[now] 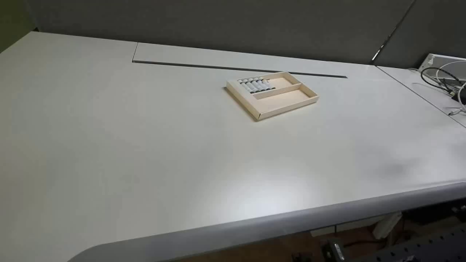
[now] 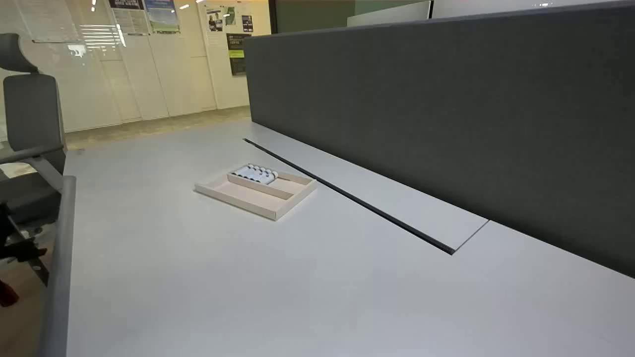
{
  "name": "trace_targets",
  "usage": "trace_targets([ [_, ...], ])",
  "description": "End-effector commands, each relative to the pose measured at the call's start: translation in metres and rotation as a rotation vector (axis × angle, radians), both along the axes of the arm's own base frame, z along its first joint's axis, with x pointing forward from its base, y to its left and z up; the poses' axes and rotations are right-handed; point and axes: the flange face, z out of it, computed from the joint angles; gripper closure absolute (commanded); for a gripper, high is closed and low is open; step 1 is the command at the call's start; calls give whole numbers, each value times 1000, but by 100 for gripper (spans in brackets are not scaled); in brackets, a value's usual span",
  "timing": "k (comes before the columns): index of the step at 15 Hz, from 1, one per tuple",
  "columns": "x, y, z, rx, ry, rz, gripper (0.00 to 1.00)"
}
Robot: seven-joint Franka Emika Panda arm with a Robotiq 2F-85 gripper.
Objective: Take the right bottle from the top compartment of the box and put it on the table
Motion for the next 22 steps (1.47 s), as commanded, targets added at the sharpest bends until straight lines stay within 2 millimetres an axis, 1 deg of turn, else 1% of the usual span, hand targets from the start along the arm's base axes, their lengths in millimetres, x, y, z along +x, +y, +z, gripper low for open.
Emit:
trace_targets([
  [1,1,0,1,0,-1,0,0],
  [10,0,0,2,1,-5,1,0],
  [13,40,-13,-24,45,47,14,0],
  [15,75,-29,-46,79,66,47,0],
  [17,117,-46,-70,107,34,110,0],
  [20,183,-71,-112,182,47,189,0],
  [22,224,-88,-138,203,57,187,0],
])
